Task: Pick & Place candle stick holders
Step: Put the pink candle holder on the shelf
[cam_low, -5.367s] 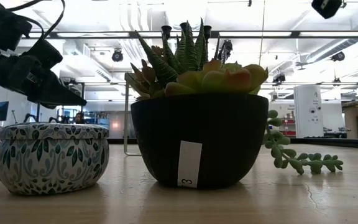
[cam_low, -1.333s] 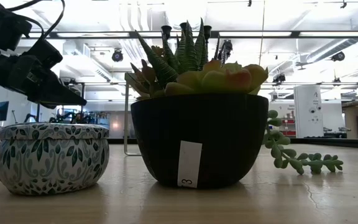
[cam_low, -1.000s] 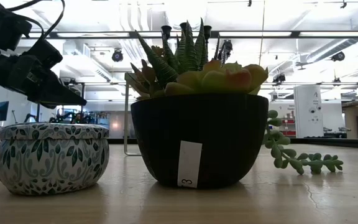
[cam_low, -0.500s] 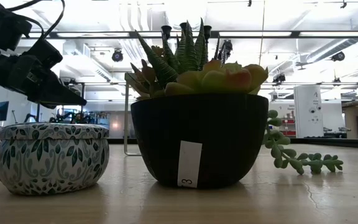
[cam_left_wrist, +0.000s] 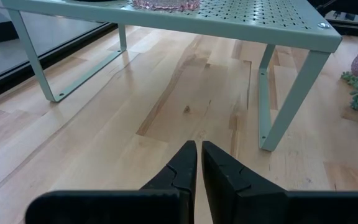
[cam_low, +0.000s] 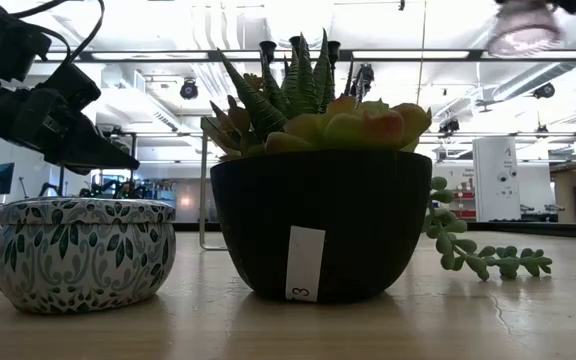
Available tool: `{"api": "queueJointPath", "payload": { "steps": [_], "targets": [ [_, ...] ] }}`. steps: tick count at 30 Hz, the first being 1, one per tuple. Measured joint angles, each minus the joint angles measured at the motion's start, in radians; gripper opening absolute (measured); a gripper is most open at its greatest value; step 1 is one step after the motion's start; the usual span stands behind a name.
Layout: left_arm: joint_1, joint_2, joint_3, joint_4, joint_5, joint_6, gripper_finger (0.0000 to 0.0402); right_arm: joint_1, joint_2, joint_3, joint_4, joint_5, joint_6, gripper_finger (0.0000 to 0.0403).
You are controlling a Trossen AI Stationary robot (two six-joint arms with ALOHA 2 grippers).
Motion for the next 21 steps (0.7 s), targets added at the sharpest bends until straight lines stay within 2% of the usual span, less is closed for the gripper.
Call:
{"api": "queueJointPath", "payload": {
  "steps": [4, 9, 14, 21],
  "targets": [
    [0.000, 0.000, 0.000, 0.000, 0.000, 0.000, 0.0030, -0.177, -0.030, 0.009, 0.175, -0.108, -0.329, 0.0123],
    [0.000, 0.000, 0.000, 0.000, 0.000, 0.000, 0.0030, -0.352, -0.039, -0.022, 0.404, -0.218, -0.590, 0.0123],
    [0.000, 0.000, 0.000, 0.000, 0.000, 0.000, 0.0030, -0.483, -0.021, -0.100, 0.643, -0.373, -0.734, 0.0123],
    [0.000, 0.000, 0.000, 0.000, 0.000, 0.000, 0.0030, -0.612, 0.082, -0.127, 0.760, -0.423, -0.841, 0.0123]
  ]
}}
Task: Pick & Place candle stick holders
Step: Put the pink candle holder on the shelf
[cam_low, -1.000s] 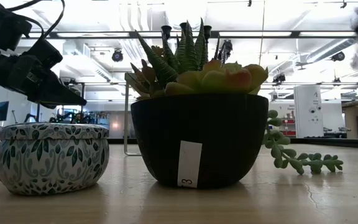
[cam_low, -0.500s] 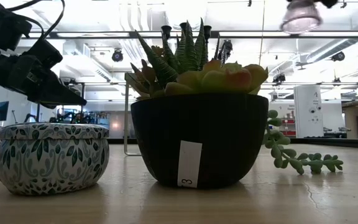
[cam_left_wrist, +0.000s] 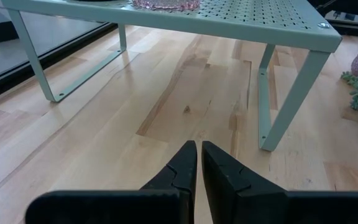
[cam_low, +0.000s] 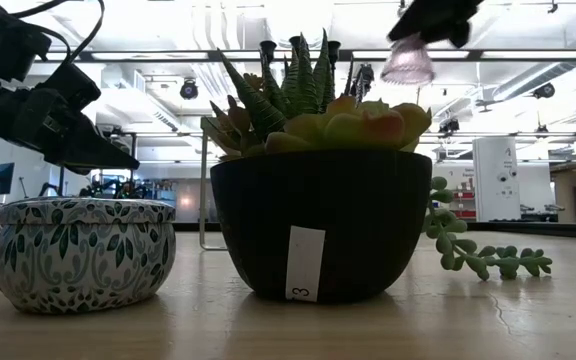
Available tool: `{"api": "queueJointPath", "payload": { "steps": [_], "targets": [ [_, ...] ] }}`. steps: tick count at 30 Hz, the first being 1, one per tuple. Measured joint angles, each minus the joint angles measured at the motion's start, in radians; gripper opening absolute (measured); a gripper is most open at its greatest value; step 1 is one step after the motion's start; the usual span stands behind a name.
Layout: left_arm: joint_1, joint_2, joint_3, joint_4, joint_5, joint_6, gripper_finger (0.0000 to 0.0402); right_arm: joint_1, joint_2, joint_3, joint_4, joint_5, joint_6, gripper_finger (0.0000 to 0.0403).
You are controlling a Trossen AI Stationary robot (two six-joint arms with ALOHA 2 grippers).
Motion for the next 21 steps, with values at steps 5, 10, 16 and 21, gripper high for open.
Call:
{"api": "queueJointPath", "payload": {
  "steps": [5, 10, 16, 21],
  "targets": [
    [0.000, 0.000, 0.000, 0.000, 0.000, 0.000, 0.0030, -0.085, 0.105, 0.007, 0.109, -0.060, -0.027, 0.0123],
    [0.000, 0.000, 0.000, 0.000, 0.000, 0.000, 0.0030, -0.147, 0.198, 0.034, 0.154, -0.115, -0.028, 0.0123],
    [0.000, 0.000, 0.000, 0.000, 0.000, 0.000, 0.0030, -0.187, 0.273, 0.065, 0.164, -0.138, -0.035, 0.0123],
    [0.000, 0.000, 0.000, 0.000, 0.000, 0.000, 0.0030, -0.224, 0.316, 0.091, 0.163, -0.166, -0.046, 0.0123]
  ]
}}
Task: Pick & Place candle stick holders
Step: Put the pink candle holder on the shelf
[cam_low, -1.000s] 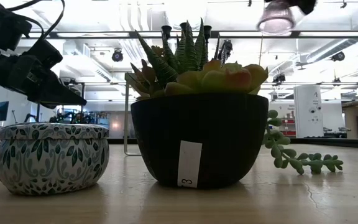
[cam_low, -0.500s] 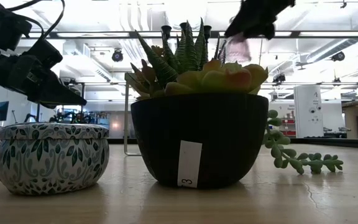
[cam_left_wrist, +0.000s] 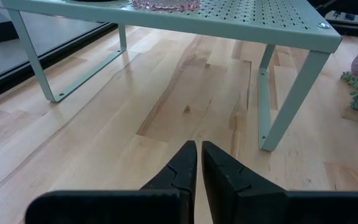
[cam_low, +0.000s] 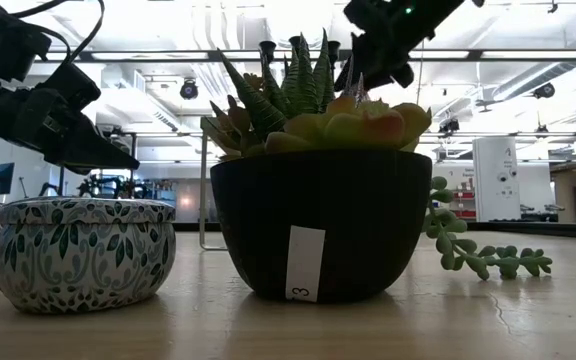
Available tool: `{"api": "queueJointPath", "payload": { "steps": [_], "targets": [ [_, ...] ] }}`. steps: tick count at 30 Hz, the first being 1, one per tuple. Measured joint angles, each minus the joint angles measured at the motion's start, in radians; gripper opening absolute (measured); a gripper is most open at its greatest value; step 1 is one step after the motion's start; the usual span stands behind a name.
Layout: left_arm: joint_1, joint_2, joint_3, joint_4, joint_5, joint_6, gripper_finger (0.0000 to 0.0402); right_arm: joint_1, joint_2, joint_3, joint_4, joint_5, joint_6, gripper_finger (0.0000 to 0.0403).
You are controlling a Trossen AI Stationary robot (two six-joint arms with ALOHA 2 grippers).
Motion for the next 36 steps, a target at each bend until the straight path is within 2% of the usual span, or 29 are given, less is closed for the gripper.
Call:
{"api": "queueJointPath", "payload": {
  "steps": [12, 36],
  "targets": [
    [0.000, 0.000, 0.000, 0.000, 0.000, 0.000, 0.0030, -0.046, 0.062, 0.004, 0.062, -0.061, -0.016, 0.0123],
    [0.000, 0.000, 0.000, 0.000, 0.000, 0.000, 0.0030, -0.068, 0.107, -0.011, 0.082, -0.056, 0.001, 0.0123]
  ]
}}
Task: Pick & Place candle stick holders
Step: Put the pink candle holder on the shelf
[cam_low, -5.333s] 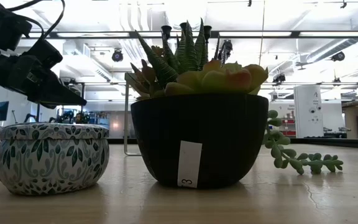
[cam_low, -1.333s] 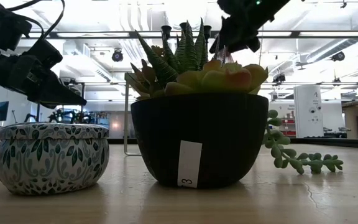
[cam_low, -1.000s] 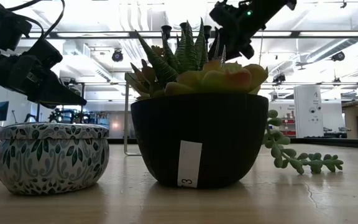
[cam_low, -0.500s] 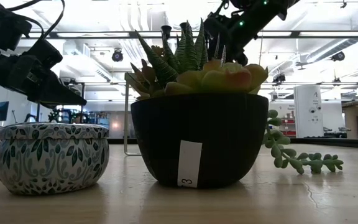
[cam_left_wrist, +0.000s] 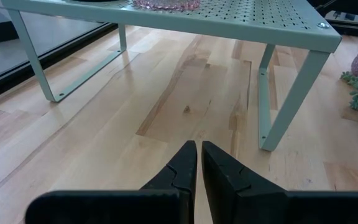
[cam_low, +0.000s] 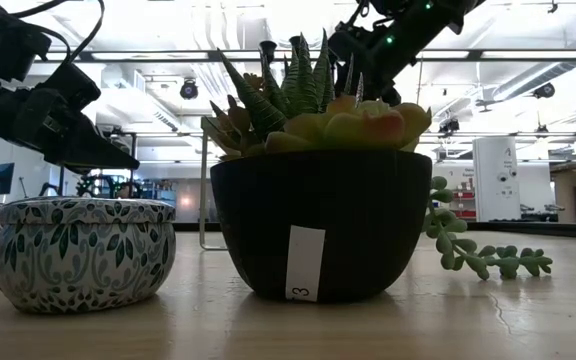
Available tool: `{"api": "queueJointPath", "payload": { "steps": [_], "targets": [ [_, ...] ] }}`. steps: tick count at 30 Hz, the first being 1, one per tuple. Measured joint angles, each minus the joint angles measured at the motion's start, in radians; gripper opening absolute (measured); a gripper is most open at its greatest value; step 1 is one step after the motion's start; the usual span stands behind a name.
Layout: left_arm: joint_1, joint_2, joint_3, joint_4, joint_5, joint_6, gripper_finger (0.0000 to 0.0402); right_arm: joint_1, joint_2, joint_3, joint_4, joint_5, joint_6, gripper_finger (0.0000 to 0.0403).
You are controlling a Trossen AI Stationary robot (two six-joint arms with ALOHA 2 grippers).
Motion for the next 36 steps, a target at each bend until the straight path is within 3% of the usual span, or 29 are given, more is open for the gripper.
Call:
{"api": "queueJointPath", "payload": {
  "steps": [9, 15, 18, 36],
  "targets": [
    [0.000, 0.000, 0.000, 0.000, 0.000, 0.000, 0.0030, 0.000, 0.000, -0.002, -0.002, 0.007, 0.000, 0.0124],
    [0.000, 0.000, 0.000, 0.000, 0.000, 0.000, 0.0030, -0.002, -0.002, -0.005, -0.013, 0.015, -0.003, 0.0186],
    [0.000, 0.000, 0.000, 0.000, 0.000, 0.000, 0.0030, -0.002, -0.006, -0.005, -0.008, 0.015, -0.004, 0.0198],
    [0.000, 0.000, 0.000, 0.000, 0.000, 0.000, 0.0030, 0.002, -0.024, -0.004, 0.029, 0.014, -0.017, 0.0206]
  ]
}}
